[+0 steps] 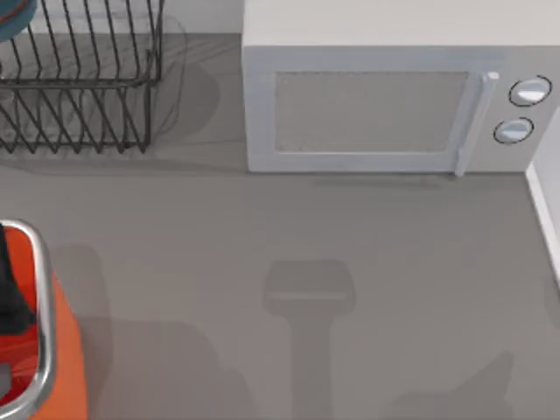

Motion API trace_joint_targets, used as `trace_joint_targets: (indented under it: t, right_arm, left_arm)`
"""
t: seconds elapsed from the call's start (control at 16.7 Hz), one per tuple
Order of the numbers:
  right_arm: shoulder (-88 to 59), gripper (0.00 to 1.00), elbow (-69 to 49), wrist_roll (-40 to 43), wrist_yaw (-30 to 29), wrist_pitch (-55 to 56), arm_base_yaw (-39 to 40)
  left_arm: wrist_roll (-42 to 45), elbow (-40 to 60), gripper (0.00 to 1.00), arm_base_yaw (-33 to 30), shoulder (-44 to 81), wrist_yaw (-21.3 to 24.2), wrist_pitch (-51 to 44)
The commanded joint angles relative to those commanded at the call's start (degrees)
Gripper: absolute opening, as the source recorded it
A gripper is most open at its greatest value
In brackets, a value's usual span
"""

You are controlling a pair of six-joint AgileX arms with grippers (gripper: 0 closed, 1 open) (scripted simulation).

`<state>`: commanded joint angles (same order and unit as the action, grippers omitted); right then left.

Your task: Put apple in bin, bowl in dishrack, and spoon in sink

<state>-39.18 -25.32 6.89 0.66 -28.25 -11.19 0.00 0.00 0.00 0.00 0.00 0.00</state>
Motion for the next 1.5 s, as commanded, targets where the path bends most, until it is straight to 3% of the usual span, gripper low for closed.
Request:
trace_joint_targets:
  t: [0.42,0.72,1.2,1.5]
  right_arm:
    - [-29.15,1.0,-18.75,5.16,0.42,-21.0,-8.32]
    - [-41.4,1.0,-26.7,7.32,0.57,-29.75,-11.84]
    - [-43.0,1.0,-27.6,7.56,0.58,-30.75,-12.1]
    - [-47.59,1.0,-22.61,7.17,0.59,-21.24,-11.97]
  left_arm:
    - [0.0,0.0,1.0,0.0,0.0,0.0,0.0]
    - [0.0,0.0,1.0,0.0,0.0,0.0,0.0]
    - [0.0,0.0,1.0,0.0,0.0,0.0,0.0]
    - [0.0,0.0,1.0,0.0,0.0,0.0,0.0]
